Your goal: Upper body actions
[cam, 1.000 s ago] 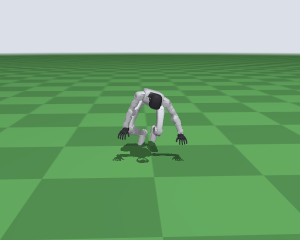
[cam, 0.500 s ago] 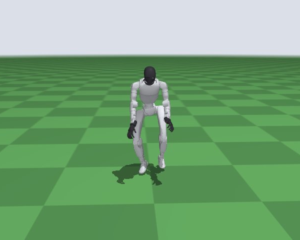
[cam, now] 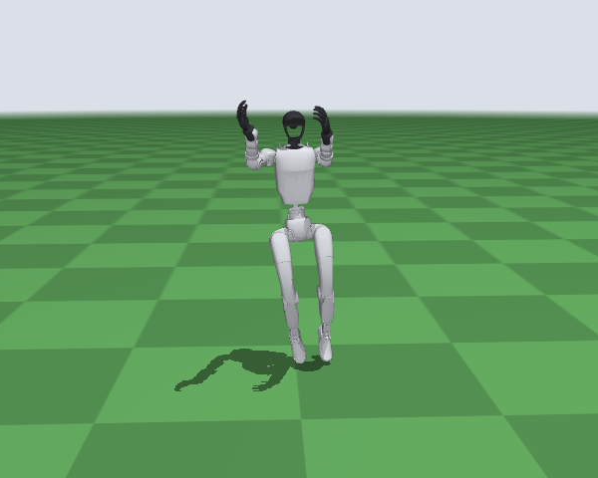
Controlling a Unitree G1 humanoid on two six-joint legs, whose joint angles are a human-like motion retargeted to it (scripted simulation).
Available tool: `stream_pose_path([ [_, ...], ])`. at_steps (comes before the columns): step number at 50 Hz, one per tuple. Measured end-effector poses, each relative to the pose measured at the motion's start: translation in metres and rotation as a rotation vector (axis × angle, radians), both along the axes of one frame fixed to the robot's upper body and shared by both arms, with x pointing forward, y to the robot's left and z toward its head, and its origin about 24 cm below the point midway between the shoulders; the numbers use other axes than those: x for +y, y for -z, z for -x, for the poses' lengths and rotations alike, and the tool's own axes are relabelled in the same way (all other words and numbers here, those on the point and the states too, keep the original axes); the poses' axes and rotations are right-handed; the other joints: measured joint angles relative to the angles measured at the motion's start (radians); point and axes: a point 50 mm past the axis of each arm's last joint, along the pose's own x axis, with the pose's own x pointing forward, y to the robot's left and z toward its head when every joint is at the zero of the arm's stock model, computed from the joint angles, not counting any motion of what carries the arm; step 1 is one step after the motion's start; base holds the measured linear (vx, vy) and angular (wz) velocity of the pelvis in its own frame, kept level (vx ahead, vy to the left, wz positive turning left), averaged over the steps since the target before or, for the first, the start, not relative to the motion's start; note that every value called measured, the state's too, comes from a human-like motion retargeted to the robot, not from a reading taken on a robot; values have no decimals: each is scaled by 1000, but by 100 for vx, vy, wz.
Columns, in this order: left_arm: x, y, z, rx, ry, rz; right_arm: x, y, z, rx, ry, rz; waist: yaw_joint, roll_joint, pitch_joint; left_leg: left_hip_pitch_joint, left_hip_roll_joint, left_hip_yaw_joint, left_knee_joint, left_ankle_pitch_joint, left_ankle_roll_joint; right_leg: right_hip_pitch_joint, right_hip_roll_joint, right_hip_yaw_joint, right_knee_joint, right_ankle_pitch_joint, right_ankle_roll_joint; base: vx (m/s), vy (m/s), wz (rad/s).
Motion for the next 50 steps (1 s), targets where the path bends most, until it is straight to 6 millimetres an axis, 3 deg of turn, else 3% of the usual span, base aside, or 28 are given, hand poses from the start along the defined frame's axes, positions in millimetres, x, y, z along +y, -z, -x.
stream_pose_path([
  [2,-20,-11,9,-40,22,-48,66,-19,-4,-82,-196,23,-39,1,-49,-23,-4,-2,-43,0,0,13,-47,-146,-168,0,0,16,-14,-52],
  [5,-63,-18,24,-91,130,-102,149,-24,-3,-89,-511,77,-61,-16,-123,-9,17,16,-233,0,0,35,-84,-120,-391,0,0,14,-3,3],
  [8,-117,-45,59,-177,274,-179,209,-24,6,-2,-690,392,-63,-40,-58,-1,24,19,-154,0,0,17,-134,-185,-244,0,0,-5,-2,53],
  [9,-129,-53,69,-209,296,-206,217,-24,8,22,-684,482,-79,-45,-78,8,-4,8,-231,-69,48,27,-126,-115,-329,-46,-1,-21,37,114],
  [10,-137,-61,79,-243,307,-231,221,-25,9,41,-657,553,-100,-46,-125,19,-39,-6,-380,-172,119,46,-101,12,-505,-116,-3,-58,57,101],
  [12,-124,-100,91,-227,38,-109,184,-56,25,-104,-243,298,-39,-10,-43,-45,-108,13,-209,-558,291,-14,-118,-115,-402,-457,-123,-76,58,26],
  [13,-110,-109,96,-319,-97,6,169,-64,43,-319,-115,232,-12,11,-13,-85,-193,-130,-149,-680,360,-37,-91,-51,-350,-592,-203,-34,36,-69],
  [14,-90,-110,97,-413,-217,91,153,-64,53,-444,-61,177,24,11,-22,-80,-163,-35,-153,-725,396,-40,-117,-123,-329,-615,-245,6,16,-135],
  [15,-67,-106,97,-510,-326,152,135,-60,58,-524,-34,131,66,-1,-51,-52,-75,178,-190,-732,414,-34,-168,-262,-324,-581,-268,6,6,-110],
  [16,-46,-109,100,-526,-405,188,123,-54,56,-519,-23,122,60,11,-36,-55,-104,25,-189,-702,367,-57,-89,2,-276,-611,-202,-4,5,-33],
  [17,-26,-107,98,-519,-477,203,109,-46,52,-487,-10,117,42,21,-21,-60,-116,-66,-185,-674,334,-62,-48,136,-267,-612,-164,-11,5,100],
  [19,7,-80,75,-379,-555,179,69,-24,35,-301,11,118,-1,24,-4,-51,-83,15,-222,-623,337,-2,-102,-49,-399,-523,-188,-2,7,46],
  [21,21,-51,53,-200,-476,153,33,-2,21,-97,-19,125,44,22,-18,15,-47,119,-357,-581,318,37,-129,-113,-482,-501,-168,-13,10,-90],
  [23,32,-28,45,-143,-320,75,-4,30,12,100,-73,165,41,31,-34,48,-17,121,-436,-551,293,39,-125,-103,-519,-481,-144,5,5,6],
  [26,49,13,38,-119,-164,-24,-52,92,11,292,-162,129,36,37,-61,40,-28,111,-485,-541,321,26,-105,-66,-569,-472,-156,9,7,9],
  [30,78,78,21,66,-312,-82,-110,196,37,470,-102,-72,82,50,-72,43,-57,123,-535,-543,358,15,-72,-44,-619,-470,-192,2,14,-33],
  [32,85,123,13,167,-448,-168,-122,273,55,652,-67,-215,80,49,-59,41,-53,116,-547,-530,347,10,-82,-51,-626,-461,-180,-14,7,30],
  [34,84,174,8,285,-539,-281,-118,354,80,893,-82,-364,86,50,-46,37,-57,104,-554,-521,350,15,-91,-89,-634,-460,-176,-10,4,36],
  [36,84,221,6,401,-558,-457,-102,428,115,1153,-142,-491,79,53,-38,26,-61,87,-552,-513,353,16,-89,-92,-641,-457,-178,-2,3,45],
  [38,78,272,10,519,-513,-658,-80,482,150,1386,-221,-589,64,49,-37,19,-65,70,-551,-506,353,15,-84,-76,-646,-454,-181,-4,3,43],
  [40,72,346,29,755,-386,-922,-43,535,202,1728,-364,-698,61,47,-35,12,-68,63,-554,-499,350,11,-83,-78,-654,-449,-183,-10,4,19],
  [42,76,402,57,998,-243,-1114,-20,558,245,2007,-461,-705,70,48,-28,9,-67,66,-555,-498,349,14,-90,-108,-660,-447,-179,-11,7,-2],
  [45,82,463,110,1274,-9,-1312,5,573,295,2373,-479,-600,72,52,-19,4,-67,69,-552,-498,350,10,-86,-96,-660,-448,-183,-8,1,-5],
  [47,86,490,146,1399,101,-1386,26,580,319,2527,-372,-571,66,49,-14,-1,-67,68,-551,-498,352,5,-82,-90,-658,-452,-186,-8,-5,2],
  [50,90,516,191,1494,172,-1443,51,585,343,2598,-240,-600,52,42,-4,-6,-67,62,-551,-500,354,-2,-78,-85,-652,-466,-190,-10,-3,6],
])
